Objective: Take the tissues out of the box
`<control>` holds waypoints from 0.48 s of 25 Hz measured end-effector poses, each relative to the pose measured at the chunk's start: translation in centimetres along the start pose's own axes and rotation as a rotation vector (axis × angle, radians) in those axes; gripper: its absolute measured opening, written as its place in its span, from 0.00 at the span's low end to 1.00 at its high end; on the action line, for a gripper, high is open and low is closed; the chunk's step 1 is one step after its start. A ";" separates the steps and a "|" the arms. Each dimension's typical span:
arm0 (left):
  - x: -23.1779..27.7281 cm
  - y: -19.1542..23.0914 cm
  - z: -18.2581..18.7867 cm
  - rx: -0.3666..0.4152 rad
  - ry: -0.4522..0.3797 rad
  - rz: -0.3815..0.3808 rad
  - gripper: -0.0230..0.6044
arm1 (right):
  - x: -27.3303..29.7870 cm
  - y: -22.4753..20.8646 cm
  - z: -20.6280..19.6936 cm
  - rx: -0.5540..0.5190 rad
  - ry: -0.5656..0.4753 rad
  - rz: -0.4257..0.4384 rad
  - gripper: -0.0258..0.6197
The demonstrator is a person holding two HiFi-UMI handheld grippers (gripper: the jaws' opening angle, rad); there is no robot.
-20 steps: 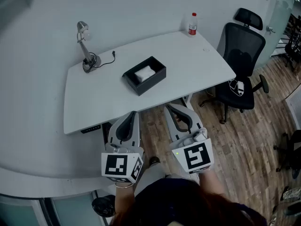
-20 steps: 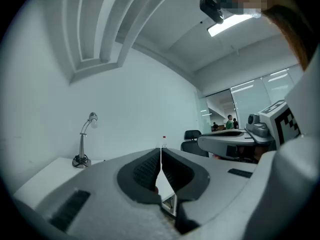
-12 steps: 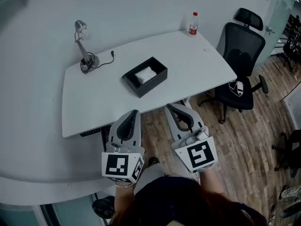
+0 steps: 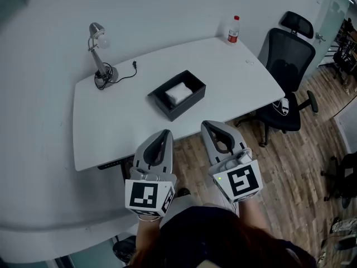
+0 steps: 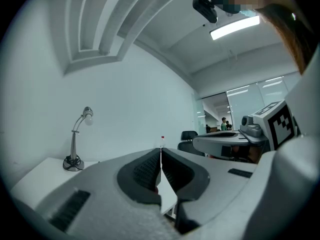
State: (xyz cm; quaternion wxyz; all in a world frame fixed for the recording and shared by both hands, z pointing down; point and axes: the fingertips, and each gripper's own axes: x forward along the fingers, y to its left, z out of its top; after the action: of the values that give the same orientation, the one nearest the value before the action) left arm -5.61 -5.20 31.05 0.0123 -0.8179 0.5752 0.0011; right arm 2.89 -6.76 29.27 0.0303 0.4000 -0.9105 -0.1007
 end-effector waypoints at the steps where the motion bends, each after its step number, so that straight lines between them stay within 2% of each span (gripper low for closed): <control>1: 0.2 0.3 0.0 0.000 -0.001 -0.004 0.08 | 0.4 -0.1 0.0 -0.007 0.005 -0.007 0.06; 12: 1.2 3.3 0.1 -0.019 -0.014 -0.061 0.08 | 4.1 0.3 0.1 0.006 0.033 -0.048 0.07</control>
State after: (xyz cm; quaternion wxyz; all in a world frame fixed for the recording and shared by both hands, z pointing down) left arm -8.34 -7.48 30.92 0.0087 -0.8350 0.5500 0.0118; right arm -0.11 -9.56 29.13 0.0416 0.4233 -0.9003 -0.0921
